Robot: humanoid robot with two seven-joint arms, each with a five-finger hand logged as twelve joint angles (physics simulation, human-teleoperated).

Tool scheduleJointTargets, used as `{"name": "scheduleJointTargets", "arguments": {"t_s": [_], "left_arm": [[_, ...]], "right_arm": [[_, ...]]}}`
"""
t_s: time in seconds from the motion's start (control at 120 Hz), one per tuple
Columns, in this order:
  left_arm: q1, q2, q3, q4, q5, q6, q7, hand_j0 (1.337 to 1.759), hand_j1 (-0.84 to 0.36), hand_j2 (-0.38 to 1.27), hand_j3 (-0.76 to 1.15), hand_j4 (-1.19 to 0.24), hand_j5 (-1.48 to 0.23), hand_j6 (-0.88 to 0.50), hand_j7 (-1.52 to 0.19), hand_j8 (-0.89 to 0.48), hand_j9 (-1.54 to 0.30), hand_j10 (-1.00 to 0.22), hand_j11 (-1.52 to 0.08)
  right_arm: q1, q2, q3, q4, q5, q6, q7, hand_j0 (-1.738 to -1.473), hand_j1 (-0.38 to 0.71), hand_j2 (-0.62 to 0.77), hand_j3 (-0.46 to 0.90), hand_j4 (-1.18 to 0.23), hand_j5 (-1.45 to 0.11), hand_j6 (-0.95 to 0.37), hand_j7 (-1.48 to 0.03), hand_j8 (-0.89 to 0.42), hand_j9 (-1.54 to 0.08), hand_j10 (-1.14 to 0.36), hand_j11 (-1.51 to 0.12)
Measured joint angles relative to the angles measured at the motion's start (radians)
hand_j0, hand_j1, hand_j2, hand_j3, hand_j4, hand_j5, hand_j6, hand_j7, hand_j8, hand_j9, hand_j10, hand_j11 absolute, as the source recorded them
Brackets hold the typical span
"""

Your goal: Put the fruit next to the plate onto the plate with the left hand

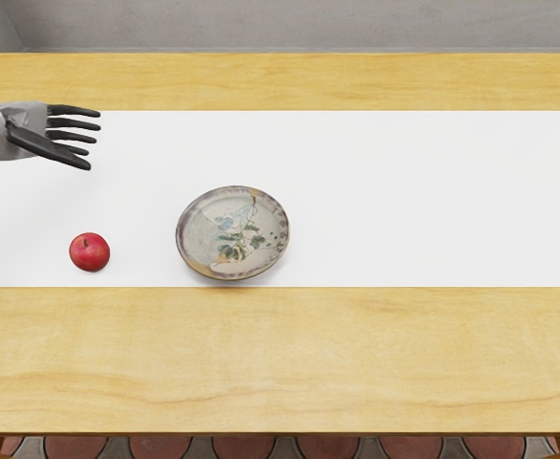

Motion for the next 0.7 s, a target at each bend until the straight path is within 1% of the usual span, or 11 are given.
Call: {"name": "scheduleJointTargets", "arguments": {"t_s": [0.083,0.167,0.217,0.3,0.333,0.383,0.45,0.508,0.575,0.7], "left_arm": [[0.000,-0.002,0.000,-0.003,0.001,0.000,0.000,1.658,0.05,0.05,0.00,-0.25,-0.33,-0.25,-0.33,-0.25,-0.33,-0.25,-0.33],[-0.006,-0.001,0.004,-0.021,0.009,0.000,0.001,1.658,0.05,0.05,0.00,-0.25,-0.33,-0.25,-0.33,-0.25,-0.33,-0.25,-0.33],[-0.014,0.006,0.005,-0.049,0.041,0.000,0.001,1.658,0.05,0.05,0.00,-0.25,-0.33,-0.25,-0.33,-0.25,-0.33,-0.25,-0.33],[-0.047,0.012,0.007,-0.087,0.119,0.000,0.002,1.658,0.05,0.05,0.00,-0.25,-0.33,-0.25,-0.33,-0.25,-0.33,-0.25,-0.33],[-0.061,0.022,0.007,-0.097,0.147,0.000,0.014,1.658,0.05,0.05,0.00,-0.25,-0.33,-0.25,-0.33,-0.25,-0.33,-0.25,-0.33],[-0.071,0.035,0.007,-0.118,0.186,0.000,0.042,1.658,0.05,0.05,0.00,-0.25,-0.33,-0.25,-0.33,-0.25,-0.33,-0.25,-0.33],[-0.076,0.065,0.007,-0.177,0.250,0.000,0.067,1.658,0.05,0.05,0.00,-0.25,-0.33,-0.25,-0.33,-0.25,-0.33,-0.25,-0.33],[-0.098,0.073,0.007,-0.229,0.312,0.000,0.079,1.658,0.05,0.05,0.00,-0.25,-0.33,-0.25,-0.33,-0.25,-0.33,-0.25,-0.33],[-0.134,0.067,0.006,-0.267,0.378,0.000,0.095,1.658,0.05,0.05,0.00,-0.25,-0.33,-0.25,-0.33,-0.25,-0.33,-0.25,-0.33],[-0.141,0.070,0.007,-0.318,0.502,0.000,0.110,1.658,0.05,0.05,0.00,-0.25,-0.33,-0.25,-0.33,-0.25,-0.33,-0.25,-0.33]], "right_arm": [[0.000,0.000,0.000,0.000,0.000,0.000,0.000,-1.658,-0.32,-0.01,0.00,-0.03,-0.03,-0.03,-0.03,-0.03,-0.03,-0.03,-0.03],[-0.001,0.000,0.000,0.000,0.000,-0.001,-0.001,-1.658,-0.32,-0.01,0.00,-0.03,-0.03,-0.03,-0.03,-0.03,-0.03,-0.03,-0.03],[-0.004,0.000,0.000,0.000,0.000,-0.001,-0.003,-1.658,-0.32,-0.01,0.00,-0.03,-0.03,-0.03,-0.03,-0.03,-0.03,-0.03,-0.03],[-0.007,0.000,0.000,0.000,0.000,-0.001,-0.005,-1.658,-0.32,-0.01,0.00,-0.03,-0.03,-0.03,-0.03,-0.03,-0.03,-0.03,-0.03],[-0.008,0.000,0.000,0.000,0.000,-0.001,-0.006,-1.658,-0.32,-0.01,0.00,-0.03,-0.03,-0.03,-0.03,-0.03,-0.03,-0.03,-0.03],[-0.008,0.000,0.000,0.000,0.000,-0.001,-0.006,-1.658,-0.32,-0.01,0.00,-0.03,-0.03,-0.03,-0.03,-0.03,-0.03,-0.03,-0.03],[-0.009,0.000,0.000,0.000,0.000,-0.001,-0.007,-1.658,-0.32,-0.01,0.00,-0.03,-0.03,-0.03,-0.03,-0.03,-0.03,-0.03,-0.03],[-0.009,0.000,0.000,0.000,0.000,-0.002,-0.007,-1.658,-0.32,-0.01,0.00,-0.03,-0.03,-0.03,-0.03,-0.03,-0.03,-0.03,-0.03],[-0.009,0.000,0.000,0.000,0.000,-0.002,-0.007,-1.658,-0.32,-0.01,0.00,-0.03,-0.03,-0.03,-0.03,-0.03,-0.03,-0.03,-0.03],[-0.009,0.000,0.000,0.000,0.000,-0.002,-0.007,-1.658,-0.32,-0.01,0.00,-0.03,-0.03,-0.03,-0.03,-0.03,-0.03,-0.03,-0.03]]}}
